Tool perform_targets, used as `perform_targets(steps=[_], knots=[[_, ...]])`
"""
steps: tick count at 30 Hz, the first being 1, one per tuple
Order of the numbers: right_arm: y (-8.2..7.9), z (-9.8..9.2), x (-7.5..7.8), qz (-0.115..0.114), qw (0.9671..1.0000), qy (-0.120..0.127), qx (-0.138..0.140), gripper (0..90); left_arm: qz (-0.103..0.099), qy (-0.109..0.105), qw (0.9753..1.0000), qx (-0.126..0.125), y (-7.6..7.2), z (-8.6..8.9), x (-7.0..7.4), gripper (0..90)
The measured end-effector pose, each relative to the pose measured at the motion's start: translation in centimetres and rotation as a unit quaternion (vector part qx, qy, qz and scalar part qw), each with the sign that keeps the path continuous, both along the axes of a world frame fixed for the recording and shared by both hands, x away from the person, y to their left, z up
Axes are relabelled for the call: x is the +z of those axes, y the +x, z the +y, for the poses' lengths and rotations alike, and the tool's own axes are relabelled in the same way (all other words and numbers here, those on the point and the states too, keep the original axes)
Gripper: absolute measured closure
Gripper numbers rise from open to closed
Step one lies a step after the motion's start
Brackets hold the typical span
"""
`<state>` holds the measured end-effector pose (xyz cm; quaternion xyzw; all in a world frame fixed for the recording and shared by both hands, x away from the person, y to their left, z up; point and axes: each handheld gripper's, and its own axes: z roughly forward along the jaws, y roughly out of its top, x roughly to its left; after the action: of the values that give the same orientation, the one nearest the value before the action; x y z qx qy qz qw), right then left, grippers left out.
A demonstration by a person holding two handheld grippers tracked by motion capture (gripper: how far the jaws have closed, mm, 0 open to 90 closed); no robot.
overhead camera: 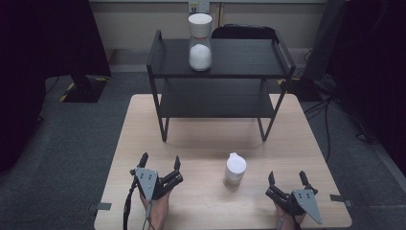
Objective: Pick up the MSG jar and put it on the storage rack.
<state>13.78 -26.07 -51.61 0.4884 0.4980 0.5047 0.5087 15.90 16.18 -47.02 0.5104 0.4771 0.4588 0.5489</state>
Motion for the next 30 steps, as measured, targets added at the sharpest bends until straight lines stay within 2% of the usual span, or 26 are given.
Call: perform_targets(steps=[6,9,11,13,17,21,25,30], knots=[[0.0,0.0,0.0,0.0,1.0,0.0,0.0,0.0,0.015,-0.009,0.9996,0.022,-0.5,0.6,-1.9,0.0],[0.0,0.0,0.0,0.0,1.0,0.0,0.0,0.0,0.021,-0.014,0.9995,0.018,-0.4,1.1,-2.7,0.0],[0.0,0.0,0.0,0.0,1.0,0.0,0.0,0.0,0.023,-0.006,0.9994,0.026,-0.3,1.0,-3.1,0.0],[0.0,0.0,0.0,0.0,1.0,0.0,0.0,0.0,0.024,-0.011,0.9993,0.028,-0.3,1.1,-3.4,0.0],[0.0,0.0,0.0,0.0,1.0,0.0,0.0,0.0,0.027,-0.003,0.9991,0.032,-0.3,1.0,-3.8,0.0],[0.0,0.0,0.0,0.0,1.0,0.0,0.0,0.0,0.017,0.001,0.9992,0.038,-0.4,0.9,-4.2,0.0],[0.0,0.0,0.0,0.0,1.0,0.0,0.0,0.0,0.0,0.03,0.9969,0.073,-0.6,-0.6,-4.7,0.0],[0.0,0.0,0.0,0.0,1.0,0.0,0.0,0.0,0.0,0.027,0.9969,0.074,-0.6,-0.6,-4.7,0.0]])
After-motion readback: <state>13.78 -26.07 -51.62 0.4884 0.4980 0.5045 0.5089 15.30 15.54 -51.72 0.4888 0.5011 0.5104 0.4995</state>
